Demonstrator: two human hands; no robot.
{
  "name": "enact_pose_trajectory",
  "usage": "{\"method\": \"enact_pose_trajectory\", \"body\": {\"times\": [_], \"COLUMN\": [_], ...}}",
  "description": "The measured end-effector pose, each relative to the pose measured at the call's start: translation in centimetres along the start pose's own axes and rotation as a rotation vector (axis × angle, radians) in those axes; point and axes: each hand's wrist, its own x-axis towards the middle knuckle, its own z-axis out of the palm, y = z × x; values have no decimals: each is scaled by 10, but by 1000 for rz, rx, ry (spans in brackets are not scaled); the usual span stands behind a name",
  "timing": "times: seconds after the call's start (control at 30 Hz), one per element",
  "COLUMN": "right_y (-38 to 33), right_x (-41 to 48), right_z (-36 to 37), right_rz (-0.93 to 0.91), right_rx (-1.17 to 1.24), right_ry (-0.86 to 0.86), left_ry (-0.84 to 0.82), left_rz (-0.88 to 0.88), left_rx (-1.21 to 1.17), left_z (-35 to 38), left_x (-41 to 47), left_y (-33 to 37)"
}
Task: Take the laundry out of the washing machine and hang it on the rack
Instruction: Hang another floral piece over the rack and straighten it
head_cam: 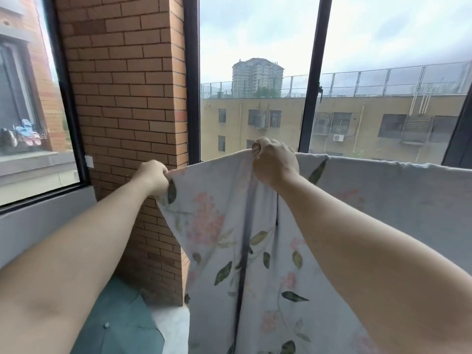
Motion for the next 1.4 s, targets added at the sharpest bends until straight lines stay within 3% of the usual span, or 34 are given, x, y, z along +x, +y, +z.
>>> {"method": "enact_pose_trajectory", "body": {"times": [0.13, 0.37, 0.83, 1.0, 1.1, 1.2, 1.3, 1.4], "right_y": [5, 11, 15, 12, 12, 16, 15, 19], "right_x": [5, 10, 14, 13, 13, 14, 17, 24], "right_z": [11, 18, 26, 29, 29, 25, 17, 0], "right_rz": [57, 91, 57, 50, 48, 33, 60, 130], "right_rx": [-138, -280, -416, -440, -434, -394, -304, -30], "right_ry": [65, 149, 227, 246, 237, 212, 155, 82], "left_ry": [240, 451, 410, 290, 189, 245, 265, 266], "left_rz": [58, -94, -339, -491, -559, -295, 135, 529], "left_rx": [-19, -274, -610, -598, -426, -272, -387, -492], "left_z": [-17, -17, 15, 34, 43, 42, 39, 33], "left_x": [38, 85, 107, 100, 86, 67, 45, 10], "left_y": [-18, -64, -85, -85, -57, -7, 61, 132]}}
